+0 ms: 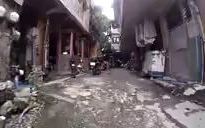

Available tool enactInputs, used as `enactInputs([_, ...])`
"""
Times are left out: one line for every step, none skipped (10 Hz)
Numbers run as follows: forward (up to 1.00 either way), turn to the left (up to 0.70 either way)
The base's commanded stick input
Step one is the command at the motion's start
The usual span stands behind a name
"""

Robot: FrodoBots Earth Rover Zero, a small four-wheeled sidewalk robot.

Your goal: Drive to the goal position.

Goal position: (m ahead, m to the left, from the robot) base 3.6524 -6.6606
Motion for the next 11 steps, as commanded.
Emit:
enactInputs([0.70,0.27])
enactInputs([0.70,0.27])
enactInputs([0.70,0.27])
enactInputs([0.70,0.27])
enactInputs([0.70,0.22])
enactInputs([0.70,0.07])
enactInputs([0.70,0.00])
enactInputs([0.70,0.00])
enactInputs([0.70,0.00])
enactInputs([0.70,0.00])
enactInputs([0.70,0.17])
